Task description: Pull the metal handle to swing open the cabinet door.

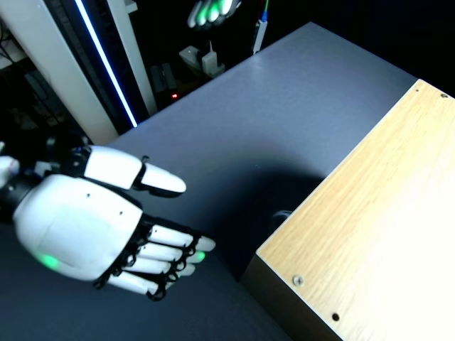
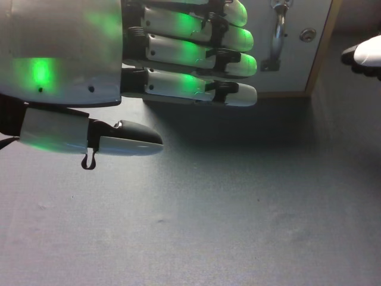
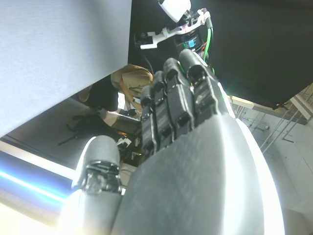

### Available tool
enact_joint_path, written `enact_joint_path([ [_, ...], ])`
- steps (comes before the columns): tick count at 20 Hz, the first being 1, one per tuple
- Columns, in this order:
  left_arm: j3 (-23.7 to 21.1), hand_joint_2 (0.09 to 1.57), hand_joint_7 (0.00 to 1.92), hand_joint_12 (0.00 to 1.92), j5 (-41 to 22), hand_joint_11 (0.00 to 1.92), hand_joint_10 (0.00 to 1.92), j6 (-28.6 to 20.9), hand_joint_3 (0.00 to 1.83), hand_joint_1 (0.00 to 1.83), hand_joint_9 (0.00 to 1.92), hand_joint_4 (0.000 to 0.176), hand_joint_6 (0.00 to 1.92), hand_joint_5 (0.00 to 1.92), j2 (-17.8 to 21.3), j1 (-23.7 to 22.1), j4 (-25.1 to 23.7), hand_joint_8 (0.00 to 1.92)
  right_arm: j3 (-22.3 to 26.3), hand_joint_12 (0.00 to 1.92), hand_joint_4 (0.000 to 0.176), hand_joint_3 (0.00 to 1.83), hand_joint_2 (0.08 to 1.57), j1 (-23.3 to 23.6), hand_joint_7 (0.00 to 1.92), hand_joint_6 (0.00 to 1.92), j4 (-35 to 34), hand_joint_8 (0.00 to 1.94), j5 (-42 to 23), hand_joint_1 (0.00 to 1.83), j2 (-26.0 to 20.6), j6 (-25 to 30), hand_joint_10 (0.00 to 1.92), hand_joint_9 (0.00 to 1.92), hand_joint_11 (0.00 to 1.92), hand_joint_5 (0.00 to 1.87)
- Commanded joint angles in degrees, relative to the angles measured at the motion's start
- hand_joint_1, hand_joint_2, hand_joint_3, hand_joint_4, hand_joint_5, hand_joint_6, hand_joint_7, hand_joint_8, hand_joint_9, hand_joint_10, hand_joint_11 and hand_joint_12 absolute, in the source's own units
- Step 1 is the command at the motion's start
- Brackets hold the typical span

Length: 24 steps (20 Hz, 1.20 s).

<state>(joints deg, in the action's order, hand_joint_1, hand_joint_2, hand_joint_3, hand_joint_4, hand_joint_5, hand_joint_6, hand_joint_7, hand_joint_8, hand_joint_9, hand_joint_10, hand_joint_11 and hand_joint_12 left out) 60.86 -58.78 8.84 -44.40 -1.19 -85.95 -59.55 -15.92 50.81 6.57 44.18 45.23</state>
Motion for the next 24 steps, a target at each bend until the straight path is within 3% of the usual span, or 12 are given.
enact_joint_path([
  [1, -0.02, 1.57, 0.29, 0.65, -1.43, 0.00, 0.00, 0.54, 0.03, 0.00, 0.27, 0.000, 0.00, 0.28, 0.37, -0.46, 5.64, 0.00, 0.29, 0.85, 0.000, 0.00, 1.52, 0.49, 0.35, 0.00, -0.56, 0.00, -1.05, 0.00, -0.25, 0.46, 0.00, 0.31, 0.00, 0.35],
  [10, -0.02, 1.57, 0.32, 0.62, -1.43, 0.03, 0.00, 0.54, 0.01, 0.00, 0.29, 0.000, 0.00, 0.31, 0.37, -0.46, 5.64, 0.00, 0.47, 0.82, 0.000, 0.00, 1.52, -1.28, 0.31, 0.00, -7.04, 0.00, -1.41, 0.00, 1.66, 0.47, 0.00, 0.28, 0.00, 0.31],
  [18, -0.02, 1.57, 0.30, 0.58, -1.43, 0.01, 0.00, 0.54, 0.01, 0.00, 0.26, 0.000, 0.00, 0.30, 0.37, -0.46, 5.64, 0.00, -2.26, 0.84, 0.000, 0.00, 1.52, -2.19, 0.33, 0.01, -11.48, 0.01, -5.20, 0.00, 5.41, 0.47, 0.01, 0.29, 0.00, 0.33],
  [24, -0.02, 1.57, 0.30, 0.66, -1.43, 0.00, 0.00, 0.54, 0.03, 0.00, 0.27, 0.000, 0.00, 0.28, 0.37, -0.46, 5.64, 0.00, -6.00, 0.83, 0.000, 0.00, 1.52, -2.14, 0.33, 0.00, -14.21, 0.00, -6.46, 0.00, 7.53, 0.47, 0.00, 0.29, 0.00, 0.33],
])
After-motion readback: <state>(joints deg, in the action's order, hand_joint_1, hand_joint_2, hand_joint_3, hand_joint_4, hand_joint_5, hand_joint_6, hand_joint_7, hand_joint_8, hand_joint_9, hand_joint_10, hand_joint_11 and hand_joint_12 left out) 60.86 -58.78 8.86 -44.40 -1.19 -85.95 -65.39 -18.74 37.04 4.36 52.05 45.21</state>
